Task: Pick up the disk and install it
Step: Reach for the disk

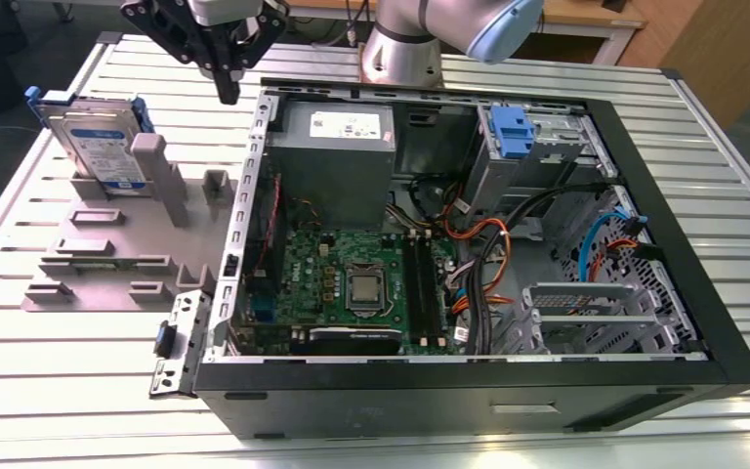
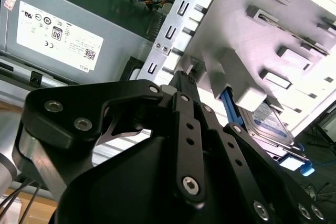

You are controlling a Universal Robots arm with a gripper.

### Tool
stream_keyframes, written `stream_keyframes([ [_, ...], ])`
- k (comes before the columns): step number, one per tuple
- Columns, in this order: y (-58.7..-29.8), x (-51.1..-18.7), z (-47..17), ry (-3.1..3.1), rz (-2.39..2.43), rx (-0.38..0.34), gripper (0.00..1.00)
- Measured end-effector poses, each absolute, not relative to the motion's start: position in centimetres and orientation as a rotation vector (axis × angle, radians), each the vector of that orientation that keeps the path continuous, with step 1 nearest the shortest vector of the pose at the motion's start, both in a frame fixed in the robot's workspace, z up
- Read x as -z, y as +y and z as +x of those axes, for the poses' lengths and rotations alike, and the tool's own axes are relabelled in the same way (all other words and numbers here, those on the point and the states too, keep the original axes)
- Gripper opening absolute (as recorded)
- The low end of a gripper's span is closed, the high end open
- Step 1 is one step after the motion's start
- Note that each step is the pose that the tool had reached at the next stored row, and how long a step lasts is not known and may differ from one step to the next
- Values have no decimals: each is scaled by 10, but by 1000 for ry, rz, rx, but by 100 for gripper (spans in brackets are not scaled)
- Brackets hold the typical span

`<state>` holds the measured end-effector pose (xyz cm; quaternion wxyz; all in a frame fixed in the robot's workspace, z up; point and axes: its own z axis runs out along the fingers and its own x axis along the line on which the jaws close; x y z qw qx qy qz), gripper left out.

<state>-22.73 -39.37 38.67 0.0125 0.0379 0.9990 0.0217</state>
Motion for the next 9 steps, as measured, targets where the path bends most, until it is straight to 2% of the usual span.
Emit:
stream_keyframes([
  [9, -394, -386, -234, 3114, 118, -68, 11],
])
